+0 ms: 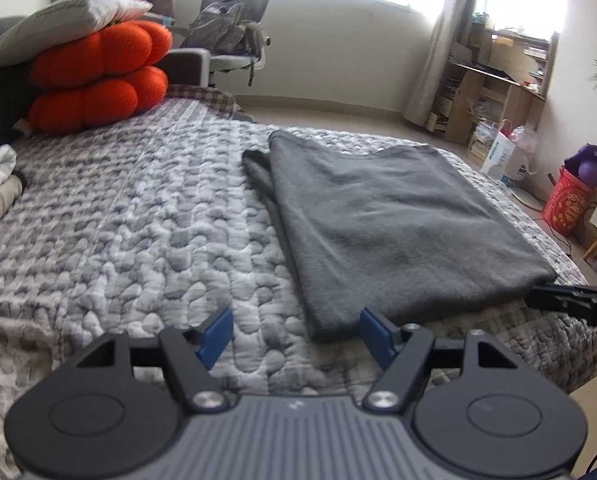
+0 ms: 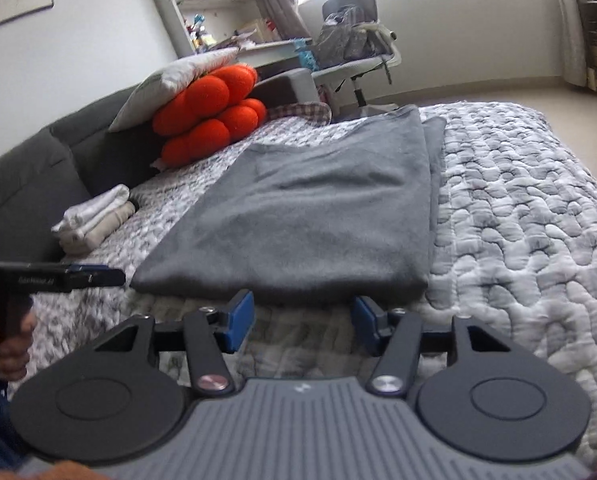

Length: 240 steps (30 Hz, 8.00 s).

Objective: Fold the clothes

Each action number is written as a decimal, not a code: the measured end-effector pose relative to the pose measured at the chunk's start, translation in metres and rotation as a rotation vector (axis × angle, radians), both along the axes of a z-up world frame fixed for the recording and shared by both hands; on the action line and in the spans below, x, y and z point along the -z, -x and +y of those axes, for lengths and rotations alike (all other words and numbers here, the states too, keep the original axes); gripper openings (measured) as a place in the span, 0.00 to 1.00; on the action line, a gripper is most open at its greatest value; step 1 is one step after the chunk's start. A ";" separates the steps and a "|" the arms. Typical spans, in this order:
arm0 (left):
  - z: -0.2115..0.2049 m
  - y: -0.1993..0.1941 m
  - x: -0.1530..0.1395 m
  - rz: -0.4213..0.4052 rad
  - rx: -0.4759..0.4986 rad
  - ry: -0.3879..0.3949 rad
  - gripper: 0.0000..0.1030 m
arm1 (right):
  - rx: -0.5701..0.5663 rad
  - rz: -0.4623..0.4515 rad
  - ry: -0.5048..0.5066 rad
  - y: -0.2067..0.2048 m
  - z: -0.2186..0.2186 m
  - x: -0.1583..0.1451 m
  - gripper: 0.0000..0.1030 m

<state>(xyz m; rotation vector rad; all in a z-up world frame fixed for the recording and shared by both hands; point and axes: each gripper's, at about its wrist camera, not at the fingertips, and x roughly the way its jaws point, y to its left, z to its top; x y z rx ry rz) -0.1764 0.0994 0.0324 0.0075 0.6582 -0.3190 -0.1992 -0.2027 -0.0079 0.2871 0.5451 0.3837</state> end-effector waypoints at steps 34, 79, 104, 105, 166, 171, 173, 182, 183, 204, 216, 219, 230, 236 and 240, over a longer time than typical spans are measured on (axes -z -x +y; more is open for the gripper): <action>-0.117 0.006 0.022 -0.252 0.425 -0.304 0.69 | 0.230 0.090 -0.420 -0.025 -0.038 -0.032 0.14; -0.061 -0.054 0.009 -0.053 0.265 -0.056 0.22 | -0.174 -0.332 0.745 0.014 0.048 0.003 0.41; -0.050 -0.028 0.016 -0.205 0.395 -0.344 0.18 | -0.131 -0.338 0.787 -0.005 0.032 -0.006 0.11; -0.049 -0.029 0.017 -0.197 0.390 -0.328 0.18 | -0.124 -0.334 0.789 -0.005 0.030 -0.003 0.15; -0.025 0.008 0.010 -0.120 0.368 -0.145 0.09 | -0.151 -0.318 0.677 0.050 0.004 0.002 0.08; -0.025 0.012 0.012 -0.131 0.377 -0.166 0.09 | -0.158 -0.316 0.664 0.054 0.002 -0.001 0.08; -0.024 0.012 0.011 -0.132 0.371 -0.158 0.09 | -0.163 -0.317 0.657 0.057 0.001 -0.003 0.08; -0.025 0.005 -0.007 -0.161 0.318 -0.113 0.09 | -0.131 -0.351 0.615 0.053 -0.004 -0.014 0.08; -0.025 0.005 -0.010 -0.168 0.314 -0.108 0.09 | -0.124 -0.359 0.605 0.052 -0.005 -0.017 0.08; -0.042 -0.111 -0.041 -0.116 0.157 0.014 0.09 | -0.029 -0.329 0.461 -0.067 -0.017 -0.059 0.08; -0.023 -0.185 0.000 0.066 0.086 0.232 0.29 | 0.023 -0.069 0.203 -0.169 -0.043 -0.032 0.20; -0.019 -0.198 0.007 0.098 0.082 0.281 0.39 | 0.042 -0.073 0.083 -0.153 -0.065 -0.029 0.30; -0.034 -0.202 0.007 0.070 0.149 0.260 0.06 | 0.044 -0.079 0.088 -0.126 -0.072 -0.029 0.11; -0.021 -0.171 -0.001 -0.009 0.139 0.292 0.06 | 0.074 -0.199 0.151 -0.098 -0.062 -0.038 0.09; -0.005 -0.148 -0.012 -0.068 0.100 0.350 0.06 | 0.068 -0.278 0.147 -0.091 -0.058 -0.055 0.09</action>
